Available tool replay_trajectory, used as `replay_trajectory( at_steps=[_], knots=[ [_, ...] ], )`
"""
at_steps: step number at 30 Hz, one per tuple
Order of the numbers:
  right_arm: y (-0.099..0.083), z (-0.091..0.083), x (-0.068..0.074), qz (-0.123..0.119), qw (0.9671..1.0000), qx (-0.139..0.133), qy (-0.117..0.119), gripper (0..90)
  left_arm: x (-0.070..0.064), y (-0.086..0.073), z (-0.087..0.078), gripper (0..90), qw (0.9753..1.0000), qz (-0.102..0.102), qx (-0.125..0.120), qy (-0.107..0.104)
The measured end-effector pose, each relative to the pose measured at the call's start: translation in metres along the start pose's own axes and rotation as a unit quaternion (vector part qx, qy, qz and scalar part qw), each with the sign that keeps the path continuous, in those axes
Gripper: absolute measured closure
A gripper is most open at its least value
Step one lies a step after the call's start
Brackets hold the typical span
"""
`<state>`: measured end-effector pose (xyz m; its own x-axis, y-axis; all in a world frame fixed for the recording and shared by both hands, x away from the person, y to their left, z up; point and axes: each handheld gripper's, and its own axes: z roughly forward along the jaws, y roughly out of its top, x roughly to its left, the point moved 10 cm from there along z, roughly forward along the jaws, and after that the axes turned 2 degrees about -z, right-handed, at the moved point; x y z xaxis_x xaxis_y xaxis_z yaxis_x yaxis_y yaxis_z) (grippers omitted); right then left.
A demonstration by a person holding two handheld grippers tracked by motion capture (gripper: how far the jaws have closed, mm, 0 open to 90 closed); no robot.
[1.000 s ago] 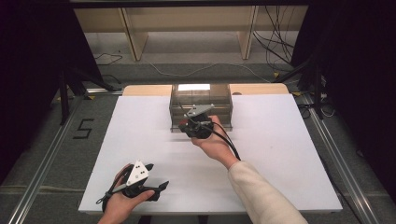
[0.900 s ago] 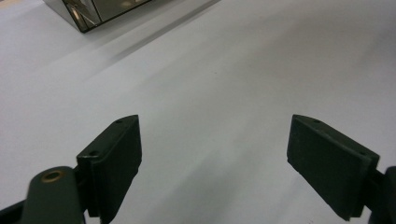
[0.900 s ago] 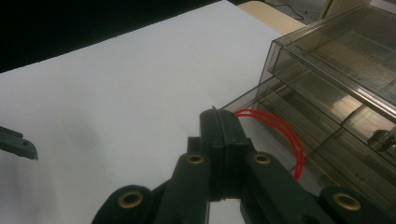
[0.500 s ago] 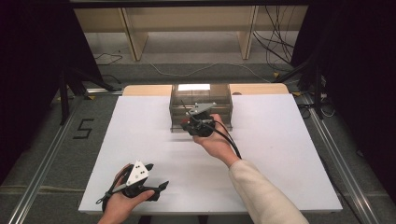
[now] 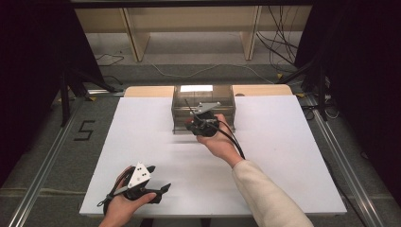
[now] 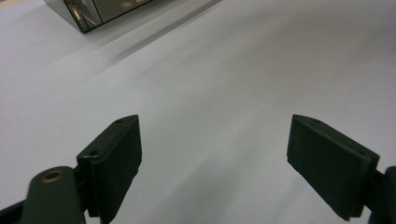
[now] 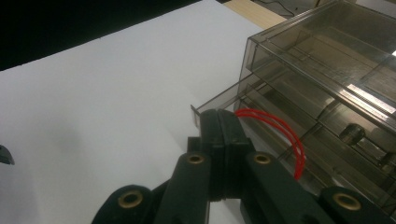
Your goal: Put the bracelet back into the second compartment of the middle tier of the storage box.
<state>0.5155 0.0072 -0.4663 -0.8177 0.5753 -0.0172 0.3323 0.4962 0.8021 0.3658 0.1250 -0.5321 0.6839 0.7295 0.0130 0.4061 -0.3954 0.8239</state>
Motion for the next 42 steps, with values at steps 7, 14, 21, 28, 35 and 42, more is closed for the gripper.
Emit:
replay_trajectory(
  at_steps=[7,14,21,28,35,42],
  knots=[
    [-0.001,0.001,-0.003,0.003,1.0000,0.002,-0.002,90.0,0.000,0.000,0.000,17.9,1.0000,0.000,0.000,0.000],
    [-0.001,0.002,-0.008,0.009,0.9999,0.004,-0.004,90.0,0.000,0.000,0.000,17.9,1.0000,0.000,0.000,0.000],
    [-0.001,0.003,-0.011,0.013,0.9999,0.007,-0.006,90.0,0.000,0.000,0.000,17.9,1.0000,0.000,0.000,0.000],
    [-0.002,0.003,-0.016,0.016,0.9998,0.007,-0.007,90.0,0.000,0.000,0.000,17.9,1.0000,0.000,-0.001,0.000],
    [-0.004,0.006,-0.021,0.022,0.9997,0.009,-0.007,90.0,0.000,0.000,0.000,17.9,1.0000,0.000,-0.001,0.000],
    [-0.007,0.009,-0.026,0.030,0.9995,0.012,-0.005,90.0,0.000,0.000,0.000,17.9,1.0000,0.000,-0.001,0.000]
  ],
)
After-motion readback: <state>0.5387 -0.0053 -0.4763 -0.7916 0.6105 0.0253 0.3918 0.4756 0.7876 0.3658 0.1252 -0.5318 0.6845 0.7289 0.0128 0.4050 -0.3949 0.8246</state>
